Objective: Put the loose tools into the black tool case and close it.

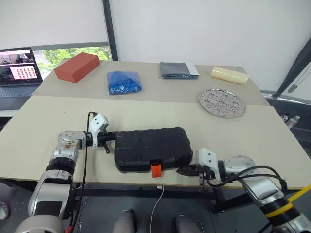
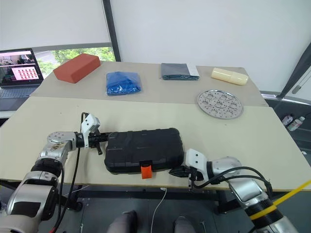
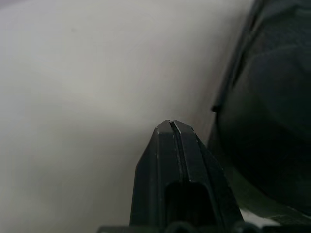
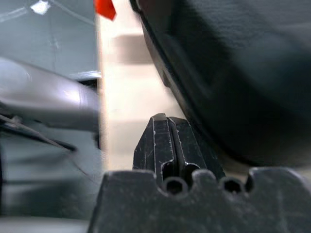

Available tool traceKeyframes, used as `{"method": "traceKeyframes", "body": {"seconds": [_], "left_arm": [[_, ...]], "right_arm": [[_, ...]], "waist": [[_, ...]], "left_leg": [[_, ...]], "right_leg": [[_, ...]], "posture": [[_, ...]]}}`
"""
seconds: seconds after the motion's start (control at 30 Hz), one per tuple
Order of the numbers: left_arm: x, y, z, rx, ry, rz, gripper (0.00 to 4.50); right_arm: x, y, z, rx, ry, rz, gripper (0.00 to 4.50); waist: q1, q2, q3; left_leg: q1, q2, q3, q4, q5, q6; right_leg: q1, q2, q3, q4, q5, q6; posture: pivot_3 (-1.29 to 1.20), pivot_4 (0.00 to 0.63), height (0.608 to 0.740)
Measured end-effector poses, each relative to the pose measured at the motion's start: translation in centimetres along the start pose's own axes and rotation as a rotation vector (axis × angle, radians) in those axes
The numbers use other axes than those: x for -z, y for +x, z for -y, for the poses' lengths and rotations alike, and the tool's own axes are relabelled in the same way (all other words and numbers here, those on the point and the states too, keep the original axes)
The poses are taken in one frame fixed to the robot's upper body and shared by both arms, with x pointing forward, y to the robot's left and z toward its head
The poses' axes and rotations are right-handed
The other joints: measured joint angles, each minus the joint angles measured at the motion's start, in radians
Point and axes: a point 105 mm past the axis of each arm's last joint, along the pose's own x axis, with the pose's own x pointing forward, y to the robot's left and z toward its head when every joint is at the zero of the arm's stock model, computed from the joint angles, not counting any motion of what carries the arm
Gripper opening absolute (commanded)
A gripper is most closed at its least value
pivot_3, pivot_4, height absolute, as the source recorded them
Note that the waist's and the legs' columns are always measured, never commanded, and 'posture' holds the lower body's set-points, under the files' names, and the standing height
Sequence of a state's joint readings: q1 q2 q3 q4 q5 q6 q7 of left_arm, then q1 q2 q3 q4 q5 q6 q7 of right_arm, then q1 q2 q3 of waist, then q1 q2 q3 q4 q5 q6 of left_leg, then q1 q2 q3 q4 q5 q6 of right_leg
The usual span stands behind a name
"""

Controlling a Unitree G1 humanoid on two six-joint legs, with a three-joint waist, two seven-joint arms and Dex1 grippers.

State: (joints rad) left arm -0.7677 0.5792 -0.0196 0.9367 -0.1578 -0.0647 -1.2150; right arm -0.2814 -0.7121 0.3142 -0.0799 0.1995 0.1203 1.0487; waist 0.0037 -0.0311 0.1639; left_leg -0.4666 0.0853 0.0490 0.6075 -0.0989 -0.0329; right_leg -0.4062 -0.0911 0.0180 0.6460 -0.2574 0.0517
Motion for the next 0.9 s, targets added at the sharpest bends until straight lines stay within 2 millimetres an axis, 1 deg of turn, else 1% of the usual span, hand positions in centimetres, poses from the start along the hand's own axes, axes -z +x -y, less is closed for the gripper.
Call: {"method": "traceKeyframes", "body": {"seconds": [0.03,0.07,0.13,0.27,0.37,0.4,0.43,0.5,0.57,0.63,0.67,0.7,0.73,0.77,0.8,0.83,0.87,0.9], "left_arm": [[0.1,-0.1,0.0,-0.002,-0.003,0.001,0.01],[0.2,-0.4,-0.3,-0.017,-0.015,0.008,0.01],[0.1,-0.7,-0.5,-0.034,-0.030,0.027,0.01],[-1.0,-1.8,-1.2,-0.073,-0.065,0.130,0.01],[-2.2,-3.9,-1.8,-0.103,-0.058,0.192,0.01],[-2.8,-4.7,-2.0,-0.105,-0.041,0.199,0.01],[-3.7,-5.4,-1.7,-0.085,-0.014,0.211,0.01],[-5.2,-5.5,-0.9,-0.042,0.005,0.243,0.01],[-6.7,-4.5,0.7,0.035,0.023,0.272,0.01],[-8.2,-2.1,3.3,0.137,0.065,0.277,0.01],[-8.4,-1.1,4.1,0.162,0.067,0.271,0.01],[-8.3,-0.1,5.0,0.179,0.068,0.257,0.01],[-7.8,0.9,5.6,0.181,0.069,0.223,0.01],[-6.8,2.0,6.1,0.175,0.065,0.179,0.01],[-6.4,2.9,6.6,0.165,0.064,0.167,0.01],[-6.2,3.6,6.9,0.148,0.082,0.142,0.01],[-5.9,4.0,7.0,0.125,0.087,0.124,0.01],[-5.7,4.3,7.0,0.111,0.090,0.113,0.01]], "right_arm": [[0.0,0.3,0.4,0.012,-0.021,-0.003,0.00],[0.0,1.0,1.5,0.065,-0.039,0.008,0.00],[0.0,1.8,2.9,0.139,-0.053,0.023,0.00],[0.1,2.6,5.8,0.266,-0.042,0.044,0.00],[0.3,2.5,6.7,0.297,-0.029,0.057,0.00],[0.4,2.4,6.9,0.300,-0.030,0.060,0.00],[0.5,2.2,7.0,0.298,-0.030,0.062,0.00],[0.6,2.0,7.1,0.293,-0.025,0.067,0.00],[0.7,1.6,6.8,0.274,-0.002,0.087,0.00],[0.5,0.9,5.9,0.236,0.014,0.122,0.00],[0.2,0.7,5.6,0.218,0.014,0.143,0.00],[-0.2,0.5,5.1,0.200,0.016,0.166,0.00],[-0.6,0.4,4.7,0.184,0.028,0.189,0.00],[-0.8,0.2,4.1,0.166,0.036,0.200,0.00],[-0.8,0.1,3.4,0.145,0.051,0.206,0.00],[-1.0,0.3,2.8,0.126,0.064,0.213,0.00],[-1.3,0.4,2.6,0.119,0.069,0.221,0.00],[-1.7,0.5,2.6,0.117,0.065,0.229,0.00]], "waist": [[-0.001,0.000,0.000],[-0.006,-0.002,-0.001],[-0.012,-0.002,0.000],[-0.017,-0.002,0.000],[-0.017,-0.003,0.000],[-0.015,-0.002,0.000],[-0.013,-0.002,0.000],[-0.008,-0.002,0.000],[-0.002,-0.002,0.000],[0.010,-0.002,0.000],[0.009,-0.002,0.000],[0.007,-0.002,0.000],[0.006,-0.002,0.000],[0.005,-0.001,0.000],[0.003,-0.001,-0.001],[0.001,0.000,-0.002],[-0.002,0.003,-0.004],[-0.003,0.007,-0.006]], "left_leg": [[0.000,0.000,0.000,0.000,0.000,0.000],[0.001,0.001,0.000,0.000,0.000,-0.001],[0.002,0.001,0.000,0.000,-0.001,-0.003],[0.002,0.001,0.000,0.001,-0.002,-0.005],[0.002,0.001,0.000,0.000,0.000,-0.002],[0.001,0.001,0.000,0.000,0.001,-0.001],[0.001,0.000,0.000,-0.001,0.001,-0.001],[0.001,0.000,0.000,-0.001,0.001,0.000],[-0.001,0.000,0.000,0.000,0.001,0.000],[-0.001,-0.001,0.000,0.000,0.001,0.000],[-0.001,-0.001,0.000,0.001,0.001,0.000],[-0.001,-0.001,0.000,0.001,0.001,0.000],[0.000,-0.001,0.000,0.000,0.001,0.000],[0.001,-0.001,0.000,0.000,0.001,0.000],[0.002,0.000,0.000,0.000,0.002,0.001],[0.005,0.000,0.000,-0.001,0.002,0.002],[0.007,0.000,0.000,-0.001,0.000,0.000],[0.010,-0.001,0.000,-0.001,-0.001,-0.002]], "right_leg": [[0.000,0.000,0.000,0.000,0.000,0.000],[0.000,0.001,-0.001,0.000,0.000,0.001],[0.001,0.001,-0.001,0.000,0.002,0.002],[0.001,0.000,-0.001,0.000,0.004,0.001],[0.001,0.000,-0.001,0.001,0.006,-0.003],[0.001,0.000,-0.001,0.001,0.006,-0.003],[0.002,0.000,-0.001,0.000,0.005,-0.003],[0.002,0.000,-0.001,0.000,0.005,-0.003],[0.002,-0.001,-0.001,0.000,0.005,-0.003],[0.002,-0.001,-0.001,0.000,0.005,-0.002],[0.002,-0.001,0.000,0.000,0.005,-0.002],[0.002,-0.001,0.000,0.000,0.005,-0.002],[0.003,-0.001,0.000,0.000,0.005,-0.002],[0.002,0.000,0.000,0.000,0.005,-0.002],[0.003,0.000,0.001,0.000,0.004,-0.003],[0.005,0.000,0.001,0.000,0.004,-0.003],[0.007,0.000,0.001,0.000,0.003,-0.002],[0.009,-0.001,0.001,0.000,0.000,0.002]], "posture": [[0.00,0.150,0.740],[0.00,0.150,0.740],[0.00,0.150,0.740],[0.00,0.150,0.740],[0.00,0.150,0.740],[0.00,0.150,0.740],[0.00,0.150,0.740],[0.00,0.150,0.740],[0.00,0.150,0.740],[0.00,0.150,0.740],[0.00,0.150,0.740],[0.00,0.150,0.740],[0.00,0.150,0.740],[0.00,0.150,0.740],[0.00,0.150,0.740],[0.00,0.150,0.740],[0.00,0.150,0.740],[0.00,0.150,0.740]]}}
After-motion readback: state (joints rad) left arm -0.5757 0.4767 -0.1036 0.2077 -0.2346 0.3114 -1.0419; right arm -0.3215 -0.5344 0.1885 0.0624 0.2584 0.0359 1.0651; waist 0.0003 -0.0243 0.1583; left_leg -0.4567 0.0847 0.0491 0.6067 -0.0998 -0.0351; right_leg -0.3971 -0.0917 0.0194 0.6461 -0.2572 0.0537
